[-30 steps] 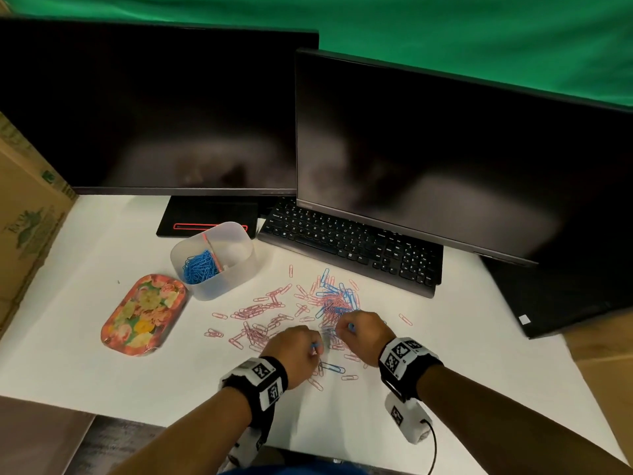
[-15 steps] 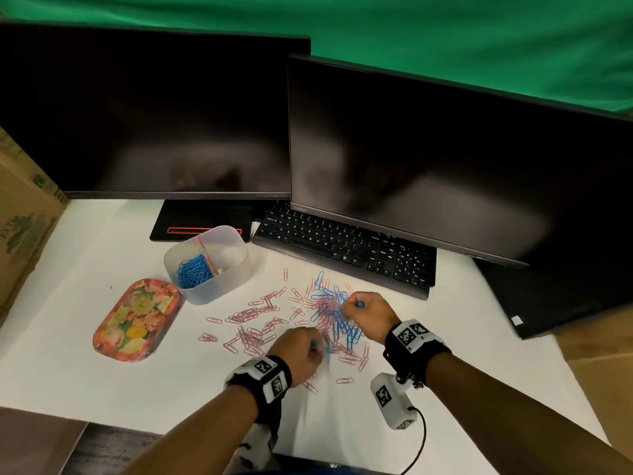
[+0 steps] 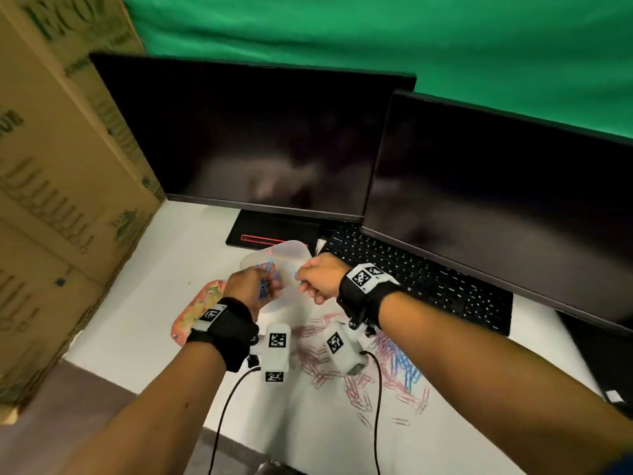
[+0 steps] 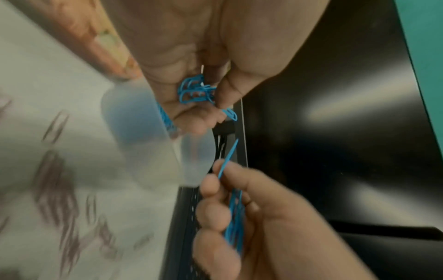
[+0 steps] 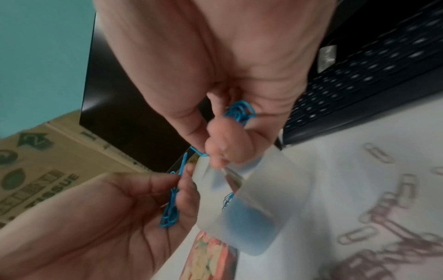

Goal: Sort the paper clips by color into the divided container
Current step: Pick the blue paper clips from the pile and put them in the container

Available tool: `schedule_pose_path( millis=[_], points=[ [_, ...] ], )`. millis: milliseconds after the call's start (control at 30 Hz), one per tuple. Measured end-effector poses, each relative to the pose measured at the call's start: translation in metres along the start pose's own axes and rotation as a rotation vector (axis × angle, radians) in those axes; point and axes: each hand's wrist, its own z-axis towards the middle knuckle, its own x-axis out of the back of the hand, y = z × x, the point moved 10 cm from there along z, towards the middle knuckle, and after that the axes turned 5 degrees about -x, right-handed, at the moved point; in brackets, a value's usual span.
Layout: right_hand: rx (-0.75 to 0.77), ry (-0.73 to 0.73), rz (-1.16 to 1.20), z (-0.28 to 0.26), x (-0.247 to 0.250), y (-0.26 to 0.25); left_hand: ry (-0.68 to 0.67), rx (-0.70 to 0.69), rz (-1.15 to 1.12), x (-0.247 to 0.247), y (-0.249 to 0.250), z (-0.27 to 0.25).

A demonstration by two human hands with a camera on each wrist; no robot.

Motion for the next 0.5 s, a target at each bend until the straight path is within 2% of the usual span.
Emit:
schedule_pose_path(
  millis=[167,267,300,367,400,467,500],
  points=[
    [0.005,0.028,-0.141,0.025,-0.027,-0.035,0.068,0.044,-0.024,0.018,0.009,0.015],
    [0.031,-0.047,-0.244,0.035,-0.042,-0.050,0.101,0.058,-0.022,0.025,0.014,0.020],
    [0.028,-0.034,-0.348,0.037,-0.040,-0.054,0.112,0.060,-0.009,0.027,0.016,0.022],
    [0.132,-0.022,-0.665,0.032,-0.044,-0.066,0.119,0.056,0.023,0.029,0.018,0.024],
    [0.128,0.005,-0.717,0.030,-0.042,-0.070,0.117,0.051,0.037,0.028,0.019,0.025],
    [0.167,-0.011,-0.520,0.026,-0.038,-0.070,0.108,0.018,0.077,0.028,0.021,0.027],
    [0.144,-0.031,-0.320,0.028,-0.034,-0.065,0.106,-0.016,0.104,0.028,0.023,0.028]
  ],
)
